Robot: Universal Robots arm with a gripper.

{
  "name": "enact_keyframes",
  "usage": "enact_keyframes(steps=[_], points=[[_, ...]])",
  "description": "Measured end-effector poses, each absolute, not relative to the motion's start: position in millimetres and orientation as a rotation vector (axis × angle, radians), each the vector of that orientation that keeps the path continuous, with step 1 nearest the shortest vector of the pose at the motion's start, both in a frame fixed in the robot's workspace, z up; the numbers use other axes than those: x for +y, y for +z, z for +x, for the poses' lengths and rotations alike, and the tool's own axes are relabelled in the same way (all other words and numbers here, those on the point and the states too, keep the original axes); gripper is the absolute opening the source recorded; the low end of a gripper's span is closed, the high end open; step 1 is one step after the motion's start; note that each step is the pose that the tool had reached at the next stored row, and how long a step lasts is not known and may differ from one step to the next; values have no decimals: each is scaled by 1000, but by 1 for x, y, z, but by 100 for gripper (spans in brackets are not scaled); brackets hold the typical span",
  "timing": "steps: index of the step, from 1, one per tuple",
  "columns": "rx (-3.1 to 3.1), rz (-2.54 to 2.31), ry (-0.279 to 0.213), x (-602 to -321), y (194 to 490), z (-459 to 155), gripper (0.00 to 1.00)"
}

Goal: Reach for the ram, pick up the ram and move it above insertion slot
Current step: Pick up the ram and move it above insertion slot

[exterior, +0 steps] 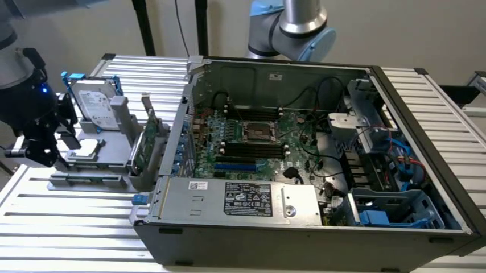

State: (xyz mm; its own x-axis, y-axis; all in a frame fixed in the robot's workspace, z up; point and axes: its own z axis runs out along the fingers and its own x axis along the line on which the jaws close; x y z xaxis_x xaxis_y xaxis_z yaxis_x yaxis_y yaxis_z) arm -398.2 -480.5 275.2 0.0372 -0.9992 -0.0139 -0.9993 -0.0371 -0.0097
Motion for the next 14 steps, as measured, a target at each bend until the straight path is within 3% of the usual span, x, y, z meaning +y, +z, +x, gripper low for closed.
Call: enact_keyframes(steps=[14], points=[[2168,-2250,5,-481,250,-398,54]])
